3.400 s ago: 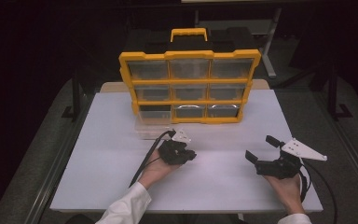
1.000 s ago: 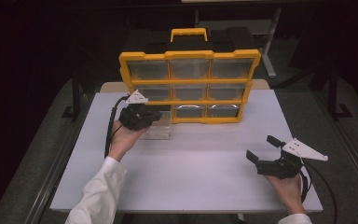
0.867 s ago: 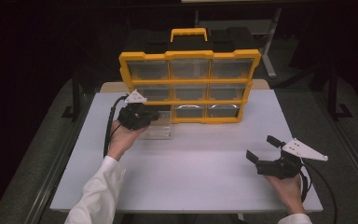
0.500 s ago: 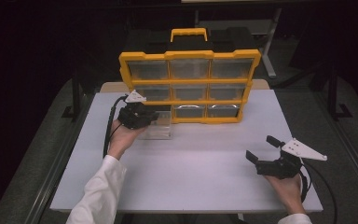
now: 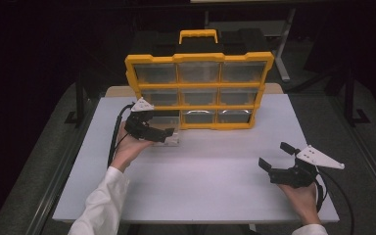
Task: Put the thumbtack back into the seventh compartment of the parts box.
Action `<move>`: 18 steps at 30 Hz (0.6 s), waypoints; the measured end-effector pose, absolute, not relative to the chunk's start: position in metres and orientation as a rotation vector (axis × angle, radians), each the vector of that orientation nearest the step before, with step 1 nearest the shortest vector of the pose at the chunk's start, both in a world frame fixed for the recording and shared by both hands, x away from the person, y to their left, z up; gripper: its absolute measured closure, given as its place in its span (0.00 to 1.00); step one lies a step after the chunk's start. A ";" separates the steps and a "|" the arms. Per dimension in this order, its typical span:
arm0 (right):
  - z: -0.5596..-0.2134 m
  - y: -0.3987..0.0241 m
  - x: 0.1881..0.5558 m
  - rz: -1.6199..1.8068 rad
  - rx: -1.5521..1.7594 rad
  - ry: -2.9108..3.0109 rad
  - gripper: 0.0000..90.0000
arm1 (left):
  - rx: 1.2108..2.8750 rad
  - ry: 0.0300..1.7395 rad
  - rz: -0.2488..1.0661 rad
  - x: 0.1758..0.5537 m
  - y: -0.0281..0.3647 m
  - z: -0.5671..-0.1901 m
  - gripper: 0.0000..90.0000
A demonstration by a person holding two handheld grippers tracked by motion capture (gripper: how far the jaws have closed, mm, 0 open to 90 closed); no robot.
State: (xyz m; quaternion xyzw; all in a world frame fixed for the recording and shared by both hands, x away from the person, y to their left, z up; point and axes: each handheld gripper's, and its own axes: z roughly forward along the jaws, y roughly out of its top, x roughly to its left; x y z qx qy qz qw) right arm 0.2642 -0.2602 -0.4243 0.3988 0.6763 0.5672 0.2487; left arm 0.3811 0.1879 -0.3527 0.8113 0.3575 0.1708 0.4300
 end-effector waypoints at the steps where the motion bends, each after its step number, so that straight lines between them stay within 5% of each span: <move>1: -0.424 -0.260 0.264 1.546 1.088 1.842 0.00 | 2.024 0.888 0.432 0.380 0.188 -0.353 0.00; 18: -0.424 -0.261 0.263 1.545 1.087 1.831 0.00 | 1.959 0.775 0.460 0.349 0.201 -0.365 0.00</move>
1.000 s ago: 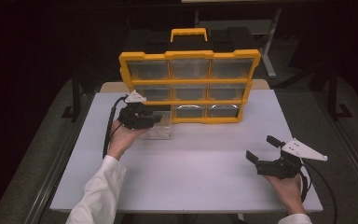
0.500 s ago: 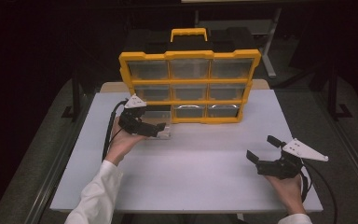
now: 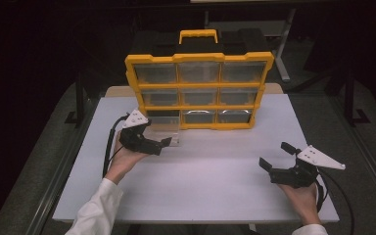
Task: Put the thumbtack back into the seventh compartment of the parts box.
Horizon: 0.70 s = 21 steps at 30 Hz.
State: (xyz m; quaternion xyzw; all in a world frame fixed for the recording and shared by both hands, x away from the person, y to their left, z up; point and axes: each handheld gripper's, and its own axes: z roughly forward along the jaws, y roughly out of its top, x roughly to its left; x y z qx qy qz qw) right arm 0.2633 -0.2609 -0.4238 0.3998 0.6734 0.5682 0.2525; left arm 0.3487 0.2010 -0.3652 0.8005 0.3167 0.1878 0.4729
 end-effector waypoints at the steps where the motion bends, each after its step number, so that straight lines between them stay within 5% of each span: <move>1: -0.424 -0.261 0.263 1.545 1.087 1.832 0.00 | 1.955 0.773 0.461 0.347 0.202 -0.366 0.00; 21: -0.424 -0.261 0.262 1.546 1.082 1.829 0.00 | 1.835 0.768 0.497 0.315 0.228 -0.385 0.00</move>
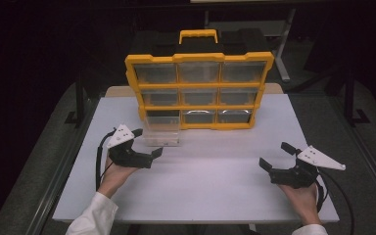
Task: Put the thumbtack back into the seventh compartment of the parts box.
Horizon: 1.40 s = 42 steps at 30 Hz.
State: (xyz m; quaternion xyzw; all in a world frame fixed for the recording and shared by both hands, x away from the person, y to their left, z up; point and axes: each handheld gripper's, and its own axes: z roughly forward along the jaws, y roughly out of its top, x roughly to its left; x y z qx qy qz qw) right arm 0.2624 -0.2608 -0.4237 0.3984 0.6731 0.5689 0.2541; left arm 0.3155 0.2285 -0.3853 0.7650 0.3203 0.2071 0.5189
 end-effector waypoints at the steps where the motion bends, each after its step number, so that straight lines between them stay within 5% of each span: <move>1: -0.424 -0.261 0.262 1.546 1.082 1.829 0.00 | 1.830 0.770 0.503 0.314 0.230 -0.387 0.00; 42: -0.423 -0.260 0.262 1.560 1.073 1.832 0.00 | 1.678 0.867 0.593 0.277 0.292 -0.425 0.00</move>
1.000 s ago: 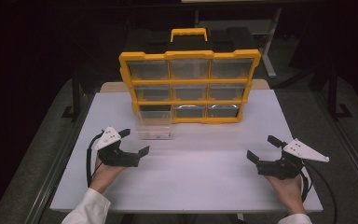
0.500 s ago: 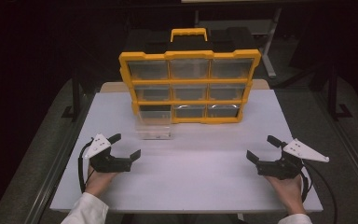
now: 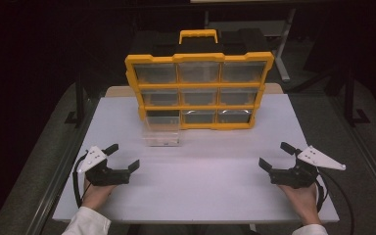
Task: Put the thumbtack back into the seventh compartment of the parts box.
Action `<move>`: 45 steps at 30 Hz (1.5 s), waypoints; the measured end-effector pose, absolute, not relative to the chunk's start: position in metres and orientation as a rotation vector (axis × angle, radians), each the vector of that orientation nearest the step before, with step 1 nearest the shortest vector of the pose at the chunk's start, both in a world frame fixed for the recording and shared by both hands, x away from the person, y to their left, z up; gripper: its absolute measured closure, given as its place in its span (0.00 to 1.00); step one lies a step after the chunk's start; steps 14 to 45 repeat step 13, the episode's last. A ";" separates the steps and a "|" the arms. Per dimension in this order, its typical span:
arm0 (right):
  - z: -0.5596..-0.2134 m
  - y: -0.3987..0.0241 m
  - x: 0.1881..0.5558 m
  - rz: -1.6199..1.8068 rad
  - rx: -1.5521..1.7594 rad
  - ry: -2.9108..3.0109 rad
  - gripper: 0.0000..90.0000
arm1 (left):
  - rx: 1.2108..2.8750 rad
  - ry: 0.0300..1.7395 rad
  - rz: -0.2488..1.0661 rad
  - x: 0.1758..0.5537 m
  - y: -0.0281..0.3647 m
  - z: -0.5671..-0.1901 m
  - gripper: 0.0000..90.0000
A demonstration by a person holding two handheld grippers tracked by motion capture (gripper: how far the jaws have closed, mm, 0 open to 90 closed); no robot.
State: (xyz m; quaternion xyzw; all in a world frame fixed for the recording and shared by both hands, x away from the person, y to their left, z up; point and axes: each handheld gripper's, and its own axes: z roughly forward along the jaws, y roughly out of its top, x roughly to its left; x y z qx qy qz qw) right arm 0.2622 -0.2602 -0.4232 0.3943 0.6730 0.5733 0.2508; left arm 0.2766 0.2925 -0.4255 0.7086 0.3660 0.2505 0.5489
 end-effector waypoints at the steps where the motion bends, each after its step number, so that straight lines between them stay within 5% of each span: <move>1: -0.423 -0.260 0.262 1.560 1.073 1.833 0.00 | 1.677 0.877 0.593 0.276 0.295 -0.426 0.00; 45: -0.425 -0.257 0.264 1.557 1.074 1.847 0.00 | 1.571 0.955 0.602 0.266 0.318 -0.426 0.00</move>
